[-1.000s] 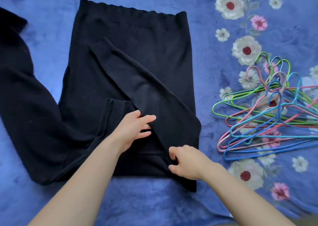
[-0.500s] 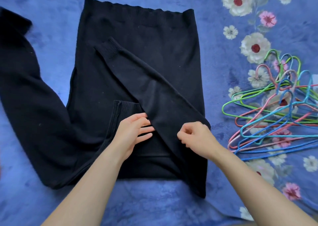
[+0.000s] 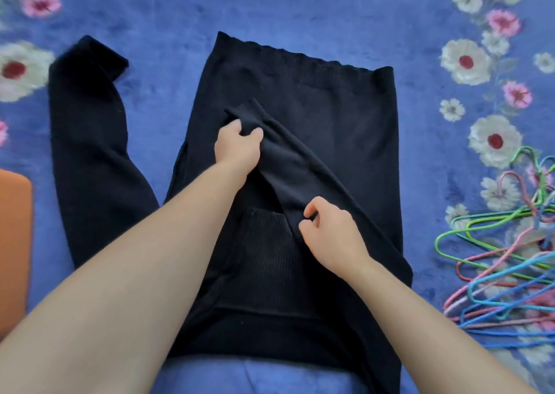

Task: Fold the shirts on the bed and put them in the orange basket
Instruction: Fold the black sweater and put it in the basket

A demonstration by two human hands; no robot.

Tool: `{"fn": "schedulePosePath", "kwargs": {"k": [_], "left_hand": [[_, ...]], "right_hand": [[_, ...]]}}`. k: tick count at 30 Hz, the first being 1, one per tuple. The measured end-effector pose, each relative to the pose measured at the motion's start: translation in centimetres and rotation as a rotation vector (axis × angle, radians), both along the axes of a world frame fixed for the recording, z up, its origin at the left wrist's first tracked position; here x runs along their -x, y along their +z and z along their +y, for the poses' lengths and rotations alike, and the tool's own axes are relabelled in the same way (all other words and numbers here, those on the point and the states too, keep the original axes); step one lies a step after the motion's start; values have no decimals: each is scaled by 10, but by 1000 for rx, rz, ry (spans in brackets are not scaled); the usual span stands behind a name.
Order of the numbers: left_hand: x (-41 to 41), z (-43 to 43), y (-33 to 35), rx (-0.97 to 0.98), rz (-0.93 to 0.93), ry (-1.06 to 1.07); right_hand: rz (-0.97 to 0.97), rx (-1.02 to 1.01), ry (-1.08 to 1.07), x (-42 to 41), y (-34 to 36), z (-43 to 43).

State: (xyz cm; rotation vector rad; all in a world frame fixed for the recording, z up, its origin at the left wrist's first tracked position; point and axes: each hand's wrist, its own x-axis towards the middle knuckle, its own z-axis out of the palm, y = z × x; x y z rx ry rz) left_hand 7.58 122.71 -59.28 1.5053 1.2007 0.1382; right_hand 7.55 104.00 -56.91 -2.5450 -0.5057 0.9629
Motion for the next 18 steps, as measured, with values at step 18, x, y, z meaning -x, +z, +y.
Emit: {"fn": "schedulePosePath", "kwargs": {"k": [18], "left_hand": [[196,65,-7,-118,353,456]], "right_hand": [[-142,284,377,22,-26,57]]}}
